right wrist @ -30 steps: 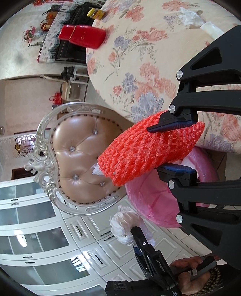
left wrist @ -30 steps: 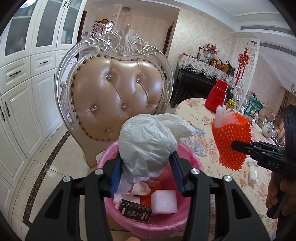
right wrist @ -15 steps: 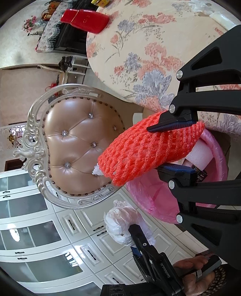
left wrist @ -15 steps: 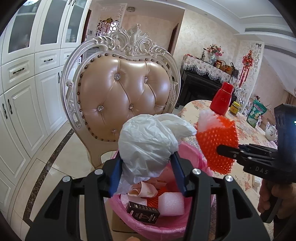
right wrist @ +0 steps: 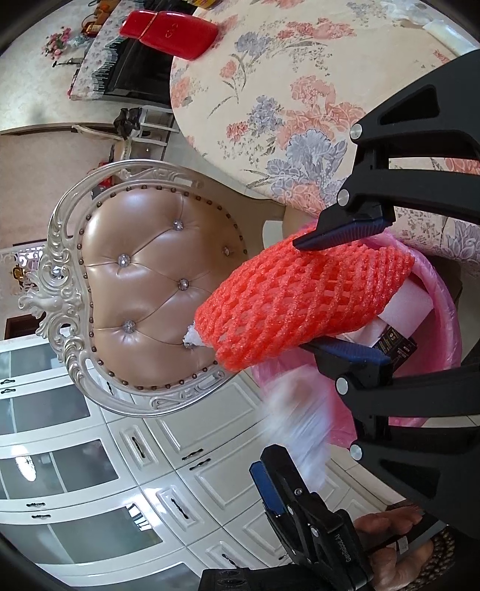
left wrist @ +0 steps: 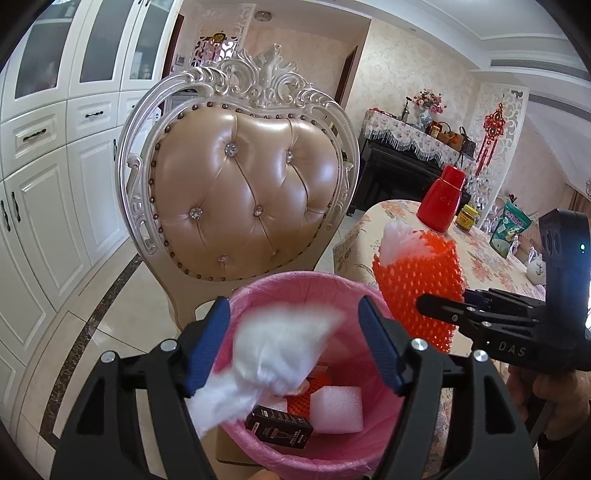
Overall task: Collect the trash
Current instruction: 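Open both tools to drop the net and bag into the wastebasket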
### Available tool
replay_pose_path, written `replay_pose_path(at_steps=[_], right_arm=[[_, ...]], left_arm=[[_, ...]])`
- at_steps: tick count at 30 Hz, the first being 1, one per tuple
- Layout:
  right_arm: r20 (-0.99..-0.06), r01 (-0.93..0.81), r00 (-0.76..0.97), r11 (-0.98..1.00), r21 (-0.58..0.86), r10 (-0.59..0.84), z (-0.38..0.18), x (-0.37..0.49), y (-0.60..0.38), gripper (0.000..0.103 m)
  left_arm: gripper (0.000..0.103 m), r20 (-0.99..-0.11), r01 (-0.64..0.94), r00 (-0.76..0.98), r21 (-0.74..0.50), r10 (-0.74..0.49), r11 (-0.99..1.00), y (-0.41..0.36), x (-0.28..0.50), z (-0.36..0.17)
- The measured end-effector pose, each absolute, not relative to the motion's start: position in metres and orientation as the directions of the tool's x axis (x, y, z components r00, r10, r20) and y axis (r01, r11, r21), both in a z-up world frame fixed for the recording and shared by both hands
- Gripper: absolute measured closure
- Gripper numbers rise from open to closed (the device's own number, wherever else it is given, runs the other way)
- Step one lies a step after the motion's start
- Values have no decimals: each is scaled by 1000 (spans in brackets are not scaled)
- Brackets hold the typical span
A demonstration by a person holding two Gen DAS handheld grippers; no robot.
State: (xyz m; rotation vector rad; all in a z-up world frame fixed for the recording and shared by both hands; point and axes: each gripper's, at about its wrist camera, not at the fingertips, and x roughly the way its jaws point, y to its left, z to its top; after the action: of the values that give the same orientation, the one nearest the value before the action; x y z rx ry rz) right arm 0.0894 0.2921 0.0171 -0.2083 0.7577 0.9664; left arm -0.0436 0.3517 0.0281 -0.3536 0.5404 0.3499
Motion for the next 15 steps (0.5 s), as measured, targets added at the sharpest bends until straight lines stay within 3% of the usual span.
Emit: replay_pose_path(at_steps=[9,15], right_arm=[[-669,-800,351,581,150,656,16,90,288,37],[-662,-793,368,592,142,653,18,90,279,37]], left_arm=[[33,-550,-413,802,-232,231,881,352,-45,29],[33,-550,-406,804,-229,226,885,350,-44,30]])
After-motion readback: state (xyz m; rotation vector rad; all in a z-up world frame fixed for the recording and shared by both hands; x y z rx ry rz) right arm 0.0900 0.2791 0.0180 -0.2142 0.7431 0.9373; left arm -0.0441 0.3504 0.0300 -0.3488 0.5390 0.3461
